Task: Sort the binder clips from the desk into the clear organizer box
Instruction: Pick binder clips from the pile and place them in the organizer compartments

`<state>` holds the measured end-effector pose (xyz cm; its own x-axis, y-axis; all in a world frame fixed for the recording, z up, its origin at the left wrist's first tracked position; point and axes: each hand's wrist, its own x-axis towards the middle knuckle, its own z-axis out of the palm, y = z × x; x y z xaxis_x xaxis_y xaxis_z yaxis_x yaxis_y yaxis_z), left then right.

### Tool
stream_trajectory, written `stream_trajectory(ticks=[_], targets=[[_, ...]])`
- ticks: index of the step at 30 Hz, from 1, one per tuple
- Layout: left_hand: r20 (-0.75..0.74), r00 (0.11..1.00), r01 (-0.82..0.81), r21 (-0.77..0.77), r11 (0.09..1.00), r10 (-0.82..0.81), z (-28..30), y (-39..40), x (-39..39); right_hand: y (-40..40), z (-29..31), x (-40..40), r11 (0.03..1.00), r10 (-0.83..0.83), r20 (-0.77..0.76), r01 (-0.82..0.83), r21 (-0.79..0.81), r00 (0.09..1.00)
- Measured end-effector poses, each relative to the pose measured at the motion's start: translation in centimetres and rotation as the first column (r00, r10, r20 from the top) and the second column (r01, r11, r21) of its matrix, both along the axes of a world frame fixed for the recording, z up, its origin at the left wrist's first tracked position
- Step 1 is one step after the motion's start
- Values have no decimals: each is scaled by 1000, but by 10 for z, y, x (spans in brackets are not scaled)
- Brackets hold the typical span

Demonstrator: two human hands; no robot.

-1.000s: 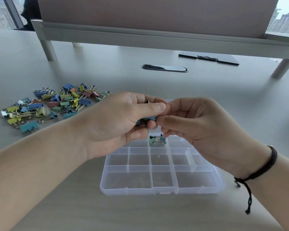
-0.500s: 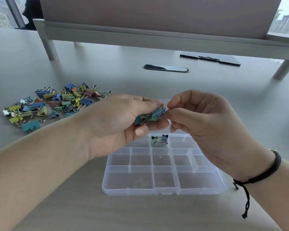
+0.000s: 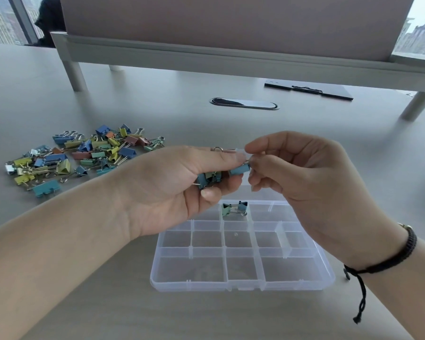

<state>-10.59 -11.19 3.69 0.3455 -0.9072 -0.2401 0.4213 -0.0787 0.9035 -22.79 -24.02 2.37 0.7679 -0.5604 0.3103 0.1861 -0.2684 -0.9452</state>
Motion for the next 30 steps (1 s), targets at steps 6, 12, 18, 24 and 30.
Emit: stream_trajectory(ticks=[6, 12, 18, 24, 30], targets=[[-25, 999, -24, 11, 1000, 24, -2, -3, 5, 1, 1, 0, 995, -11, 57, 5, 101, 998], [-84, 990, -108, 55, 993, 112, -1, -2, 5, -1, 2, 1, 992, -61, 78, 51, 119, 995], [-95, 982, -153, 92, 984, 161, -1, -3, 1, 4, -2, 2, 989, -51, 46, 44, 138, 998], [112, 985, -139, 59, 989, 131, 1, -2, -2, 0, 1, -1, 995, -16, 53, 11, 95, 998], [266, 954, -149, 13, 989, 141, -1, -3, -5, 1, 1, 1, 998, -1, 45, -2, 61, 999]])
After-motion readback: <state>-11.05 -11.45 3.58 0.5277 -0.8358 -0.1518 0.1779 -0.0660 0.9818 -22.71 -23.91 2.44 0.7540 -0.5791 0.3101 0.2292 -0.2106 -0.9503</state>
